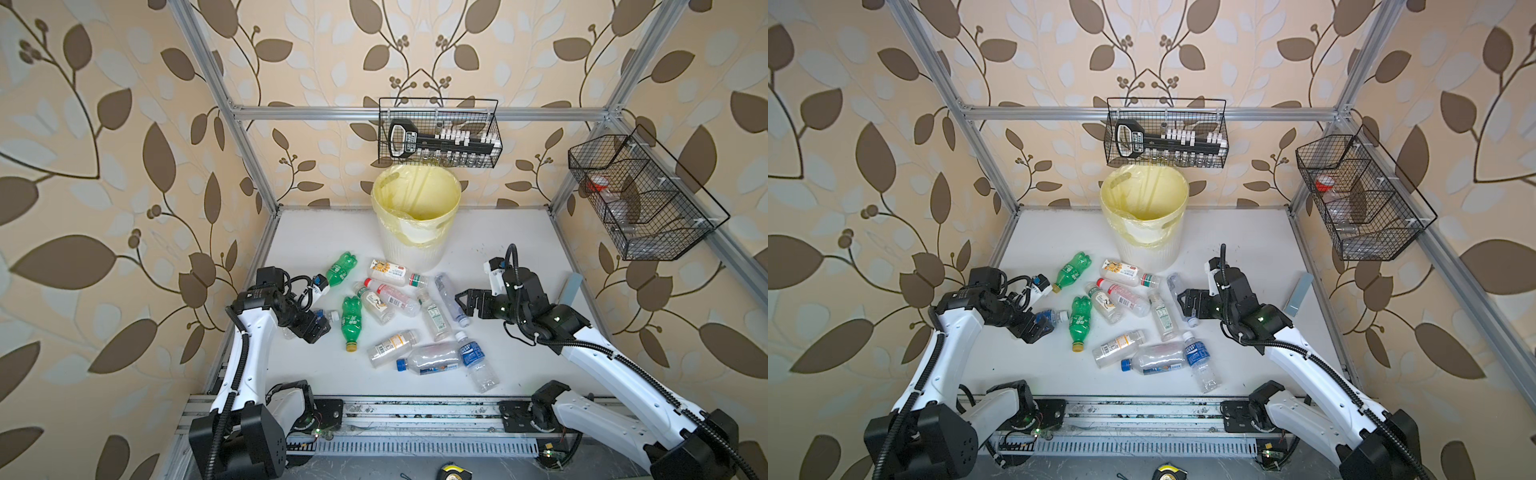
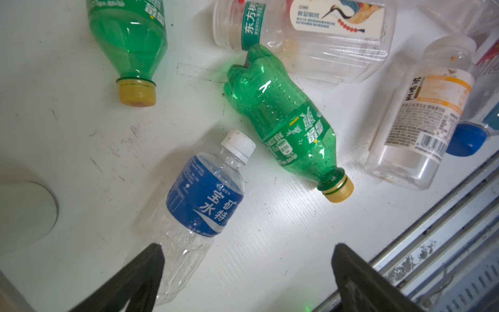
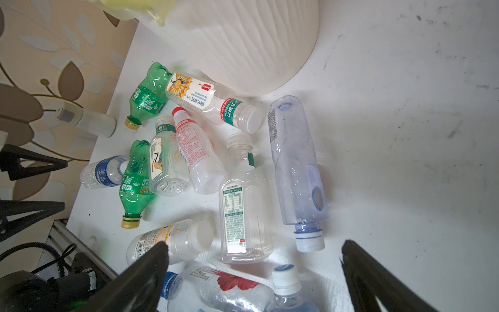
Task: Throw the plastic bottles in the bin
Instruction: 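Lower the left gripper onto the white-capped blue-labelled water bottle and grasp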
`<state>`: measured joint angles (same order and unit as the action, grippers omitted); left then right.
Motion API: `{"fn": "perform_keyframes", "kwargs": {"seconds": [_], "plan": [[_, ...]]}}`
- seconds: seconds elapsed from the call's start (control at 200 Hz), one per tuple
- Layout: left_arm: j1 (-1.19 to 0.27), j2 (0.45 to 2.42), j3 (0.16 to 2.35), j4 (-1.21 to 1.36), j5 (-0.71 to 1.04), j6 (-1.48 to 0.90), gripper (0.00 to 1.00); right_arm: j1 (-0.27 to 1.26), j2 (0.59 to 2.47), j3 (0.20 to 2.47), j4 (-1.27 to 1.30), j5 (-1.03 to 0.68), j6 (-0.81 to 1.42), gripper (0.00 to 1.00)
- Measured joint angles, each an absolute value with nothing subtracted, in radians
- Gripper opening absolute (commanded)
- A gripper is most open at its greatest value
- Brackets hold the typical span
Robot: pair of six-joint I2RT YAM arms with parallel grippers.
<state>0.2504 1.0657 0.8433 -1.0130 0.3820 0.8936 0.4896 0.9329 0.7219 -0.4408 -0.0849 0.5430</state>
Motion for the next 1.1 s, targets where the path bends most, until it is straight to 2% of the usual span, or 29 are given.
{"fn": "perform_keyframes", "kwargs": {"seconds": [0.56,1.1], "plan": [[0.250,1.151,0.838,-0.904,0.288,0.918,0.99,0.490,0.904,0.697,-0.407,-0.071,0.595,1.00],[0.250,1.216,0.723,-0.781,0.244,0.973,0.99,0.490,0.907,0.697,-0.376,-0.079,0.618,1.00]]}}
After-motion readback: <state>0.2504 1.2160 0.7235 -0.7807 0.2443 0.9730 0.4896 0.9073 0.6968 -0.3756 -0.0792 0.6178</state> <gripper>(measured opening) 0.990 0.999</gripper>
